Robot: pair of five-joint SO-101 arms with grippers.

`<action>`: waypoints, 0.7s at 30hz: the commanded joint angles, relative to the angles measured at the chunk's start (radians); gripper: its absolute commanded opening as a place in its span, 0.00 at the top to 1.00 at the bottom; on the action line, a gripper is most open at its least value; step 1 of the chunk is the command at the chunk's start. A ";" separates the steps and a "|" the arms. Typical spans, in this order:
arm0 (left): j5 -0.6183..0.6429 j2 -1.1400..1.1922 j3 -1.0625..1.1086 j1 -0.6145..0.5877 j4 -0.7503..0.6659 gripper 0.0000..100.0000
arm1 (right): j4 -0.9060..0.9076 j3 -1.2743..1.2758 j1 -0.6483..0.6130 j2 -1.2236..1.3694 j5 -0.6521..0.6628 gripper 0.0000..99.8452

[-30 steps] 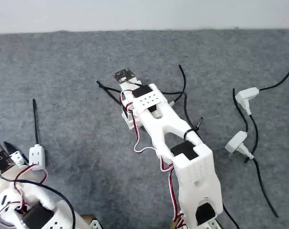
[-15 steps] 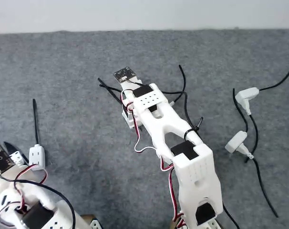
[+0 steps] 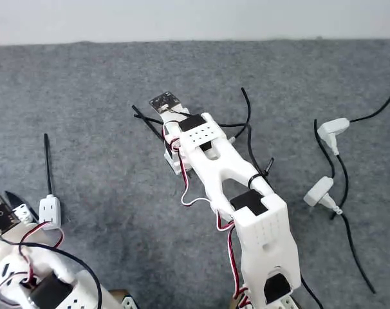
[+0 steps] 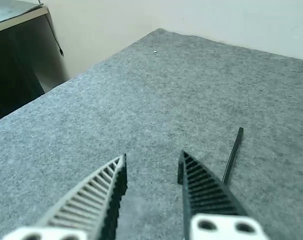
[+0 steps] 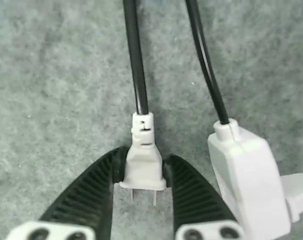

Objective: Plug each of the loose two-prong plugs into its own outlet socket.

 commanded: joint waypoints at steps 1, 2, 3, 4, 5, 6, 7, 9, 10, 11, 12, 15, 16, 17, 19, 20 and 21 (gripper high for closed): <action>0.002 -0.009 -0.005 0.002 -0.026 0.84 | -0.015 -0.049 0.001 -0.005 0.017 0.99; 0.002 -0.009 -0.005 0.002 -0.026 0.84 | -0.015 -0.049 0.001 -0.005 0.017 0.99; 0.002 -0.009 -0.005 0.002 -0.026 0.84 | -0.015 -0.049 0.001 -0.005 0.017 0.99; 0.002 -0.009 -0.005 0.002 -0.026 0.84 | -0.013 -0.049 0.001 -0.005 0.017 0.99; 0.002 -0.009 -0.005 0.002 -0.026 0.84 | -0.013 -0.049 0.001 -0.005 0.017 0.99; 0.002 -0.009 -0.005 0.003 -0.026 0.84 | -0.013 -0.049 0.001 -0.007 0.017 0.99; 0.002 -0.009 -0.005 0.005 -0.026 0.84 | -0.013 -0.049 0.001 -0.010 0.017 0.99; 0.002 -0.009 -0.007 0.005 -0.026 0.84 | -0.004 -0.051 0.001 -0.016 0.018 0.99; 0.002 -0.009 -0.007 0.005 -0.026 0.84 | 0.007 -0.055 0.001 -0.018 0.018 0.99; 0.002 -0.009 -0.007 0.006 -0.026 0.84 | 0.015 -0.055 0.001 -0.021 0.025 0.99; 0.002 -0.009 -0.007 0.008 -0.026 0.84 | 0.016 -0.055 0.001 -0.033 0.041 0.99; 0.003 -0.009 -0.007 0.011 -0.026 0.84 | 0.038 -0.055 0.001 -0.097 0.060 0.99; 0.003 -0.009 -0.007 0.018 -0.026 0.84 | 0.045 -0.055 0.001 -0.128 0.061 0.99; 0.003 -0.009 -0.007 0.034 -0.025 0.84 | 0.050 -0.052 0.001 -0.159 0.063 0.99; 0.003 -0.009 -0.005 0.074 -0.025 0.84 | 0.067 -0.049 0.001 -0.223 0.080 0.99; 0.006 -0.009 -0.008 0.095 -0.025 0.84 | 0.082 -0.052 0.001 -0.255 0.091 0.99; 0.008 -0.009 -0.013 0.121 -0.025 0.84 | 0.099 -0.054 0.001 -0.289 0.098 0.99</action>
